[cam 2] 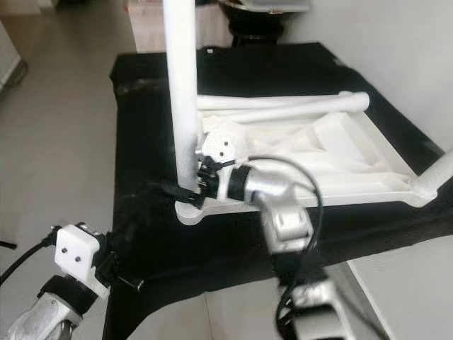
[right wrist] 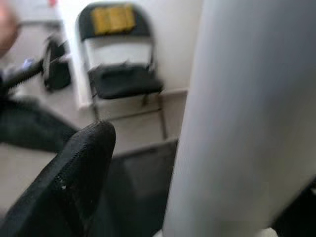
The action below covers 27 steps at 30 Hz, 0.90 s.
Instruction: Building children table
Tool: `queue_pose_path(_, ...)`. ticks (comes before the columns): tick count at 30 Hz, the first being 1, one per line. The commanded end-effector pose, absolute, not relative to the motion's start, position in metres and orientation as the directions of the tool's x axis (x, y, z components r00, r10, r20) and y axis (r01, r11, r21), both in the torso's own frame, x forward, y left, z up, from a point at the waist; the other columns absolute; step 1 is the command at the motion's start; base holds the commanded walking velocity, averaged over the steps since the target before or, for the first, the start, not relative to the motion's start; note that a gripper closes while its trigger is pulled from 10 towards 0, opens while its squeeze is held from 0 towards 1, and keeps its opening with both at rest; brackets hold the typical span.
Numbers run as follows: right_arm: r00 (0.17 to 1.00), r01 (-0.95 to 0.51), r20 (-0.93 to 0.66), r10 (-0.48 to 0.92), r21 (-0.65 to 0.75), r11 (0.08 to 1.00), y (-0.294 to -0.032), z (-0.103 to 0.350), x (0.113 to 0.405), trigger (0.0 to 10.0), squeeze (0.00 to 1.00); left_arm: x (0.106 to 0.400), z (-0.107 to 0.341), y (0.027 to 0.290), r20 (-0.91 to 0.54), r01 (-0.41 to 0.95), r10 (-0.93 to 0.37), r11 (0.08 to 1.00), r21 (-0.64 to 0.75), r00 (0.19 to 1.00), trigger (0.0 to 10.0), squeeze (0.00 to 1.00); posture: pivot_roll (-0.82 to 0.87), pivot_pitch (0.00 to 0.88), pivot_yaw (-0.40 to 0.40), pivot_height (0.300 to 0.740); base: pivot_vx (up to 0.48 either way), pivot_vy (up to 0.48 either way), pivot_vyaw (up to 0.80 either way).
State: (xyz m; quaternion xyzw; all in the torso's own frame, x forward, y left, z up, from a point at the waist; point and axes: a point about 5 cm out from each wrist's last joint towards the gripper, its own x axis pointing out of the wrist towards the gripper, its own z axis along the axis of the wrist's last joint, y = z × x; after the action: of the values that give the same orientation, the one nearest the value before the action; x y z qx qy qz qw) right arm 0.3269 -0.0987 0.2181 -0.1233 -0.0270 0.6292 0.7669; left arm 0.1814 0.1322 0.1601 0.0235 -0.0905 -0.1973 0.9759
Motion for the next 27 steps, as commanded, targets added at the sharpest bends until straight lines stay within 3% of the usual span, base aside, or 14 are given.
queue_pose_path(1, 0.137, -0.968, -0.156, 0.978, -0.229, 0.099, -0.096, 0.213, 0.328, 10.0, 0.0, 0.178, 0.16, 0.131, 0.165, 0.384, -0.391, 0.92, 0.074, 0.905, 10.0, 0.0, 0.11, 0.134, -0.057, 0.74, 0.0, 0.0, 0.0)
queue_pose_path(3, 0.069, -0.974, -0.196, 0.978, -0.227, 0.024, -0.1, 0.218, 0.332, 10.0, 0.0, 0.173, 0.161, 0.131, 0.159, 0.385, -0.392, 0.92, 0.075, 0.906, 10.0, 0.0, 0.13, 0.149, -0.055, 0.74, 0.0, 0.0, 0.0)
queue_pose_path(6, 0.08, -0.978, -0.171, 0.982, -0.206, 0.044, -0.102, 0.223, 0.339, 10.0, 0.0, 0.171, 0.161, 0.13, 0.154, 0.387, -0.394, 0.919, 0.075, 0.906, 10.0, 0.0, 0.13, 0.158, -0.051, 0.74, 0.0, 0.0, 0.0)
queue_pose_path(8, 0.077, -0.98, -0.166, 0.983, -0.195, 0.044, -0.107, 0.227, 0.345, 9.4, 0.0, 0.169, 0.161, 0.13, 0.15, 0.389, -0.396, 0.918, 0.075, 0.906, 10.0, 0.0, 0.14, 0.166, -0.047, 0.74, 0.0, 0.0, 0.0)
queue_pose_path(9, 0.066, -0.982, -0.165, 0.984, -0.186, 0.035, -0.109, 0.228, 0.348, 7.4, 0.0, 0.168, 0.162, 0.13, 0.148, 0.39, -0.397, 0.918, 0.075, 0.906, 10.0, 0.0, 0.14, 0.168, -0.045, 0.74, 0.0, 0.0, 0.0)
queue_pose_path(13, 0.058, -0.983, -0.163, 0.985, -0.181, 0.028, -0.11, 0.229, 0.349, 7.4, 0.0, 0.167, 0.162, 0.13, 0.147, 0.391, -0.398, 0.917, 0.075, 0.906, 10.0, 0.0, 0.14, 0.169, -0.044, 0.74, 0.0, 0.0, 0.0)
queue_pose_path(14, 0.043, -0.986, -0.158, 0.986, -0.167, 0.017, -0.113, 0.231, 0.351, 0.0, 0.0, 0.166, 0.162, 0.13, 0.145, 0.394, -0.401, 0.916, 0.074, 0.905, 10.0, 0.0, 0.14, 0.176, -0.041, 0.74, 0.0, 0.0, 0.0)
queue_pose_path(23, -0.009, -0.99, -0.136, 0.991, -0.135, -0.027, -0.12, 0.232, 0.354, 0.0, 0.0, 0.164, 0.162, 0.128, 0.137, 0.402, -0.408, 0.913, 0.068, 0.903, 10.0, 0.0, 0.11, 0.186, -0.04, 0.74, 0.0, 0.0, 0.0)
queue_pose_path(27, 0.027, -0.991, -0.102, 0.994, -0.131, 0.014, -0.125, 0.228, 0.351, 0.0, 0.0, 0.164, 0.162, 0.128, 0.138, 0.401, -0.407, 0.913, 0.067, 0.903, 10.0, 0.0, 0.1, 0.186, -0.041, 0.74, 0.0, 0.0, 0.0)
